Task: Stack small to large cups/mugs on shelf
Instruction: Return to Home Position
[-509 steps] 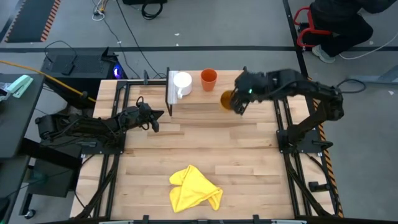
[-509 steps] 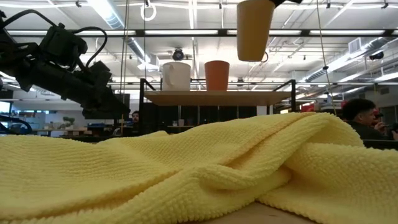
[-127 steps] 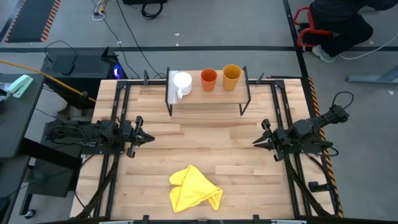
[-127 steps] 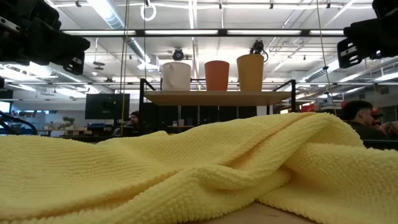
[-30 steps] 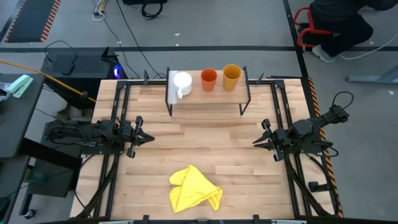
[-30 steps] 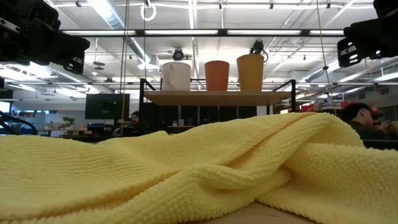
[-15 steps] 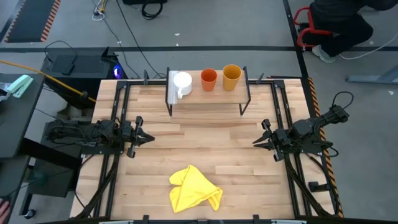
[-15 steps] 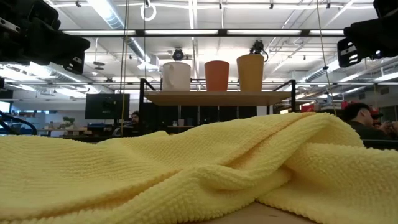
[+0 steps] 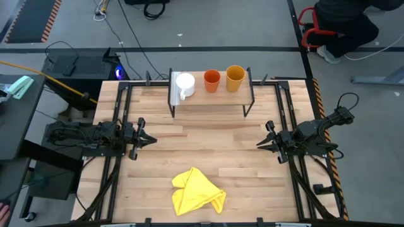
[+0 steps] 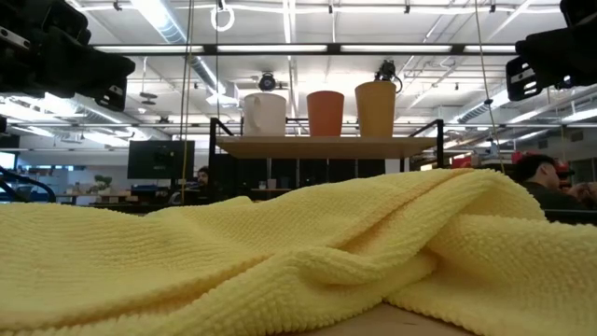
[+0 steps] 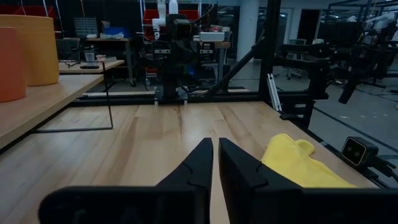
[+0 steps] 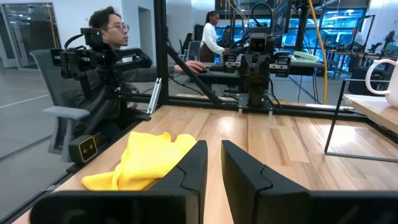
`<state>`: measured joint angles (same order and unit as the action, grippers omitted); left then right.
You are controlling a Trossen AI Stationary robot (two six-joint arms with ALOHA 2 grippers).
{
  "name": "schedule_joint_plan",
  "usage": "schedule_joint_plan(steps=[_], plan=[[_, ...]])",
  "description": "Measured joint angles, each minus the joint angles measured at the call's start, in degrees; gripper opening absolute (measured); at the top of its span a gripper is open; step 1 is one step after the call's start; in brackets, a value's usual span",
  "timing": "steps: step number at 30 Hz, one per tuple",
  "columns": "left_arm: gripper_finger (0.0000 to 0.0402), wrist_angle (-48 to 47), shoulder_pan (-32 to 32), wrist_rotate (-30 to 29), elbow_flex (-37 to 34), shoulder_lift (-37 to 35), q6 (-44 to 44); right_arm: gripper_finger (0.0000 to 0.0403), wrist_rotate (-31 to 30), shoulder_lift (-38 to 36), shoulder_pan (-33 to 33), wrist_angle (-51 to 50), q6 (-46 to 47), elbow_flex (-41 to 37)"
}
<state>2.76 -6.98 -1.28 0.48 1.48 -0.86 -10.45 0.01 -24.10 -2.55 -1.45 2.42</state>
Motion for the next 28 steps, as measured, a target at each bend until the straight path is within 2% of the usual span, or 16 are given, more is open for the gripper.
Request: schedule_joint_plan(steps=[8, 20, 28], plan=[[0.0023, 0.0, 0.0, 0.0, 0.0, 0.0, 0.0, 0.0055, 0.0, 0.0, 0.0, 0.0, 0.0, 0.0], [0.0036, 0.0, 0.0, 0.0, 0.0, 0.0, 0.0, 0.0055, 0.0, 0.0, 0.0, 0.0, 0.0, 0.0], [0.0029, 0.0, 0.0, 0.0, 0.0, 0.0, 0.0, 0.0055, 0.0, 0.0, 0.0, 0.0, 0.0, 0.0]])
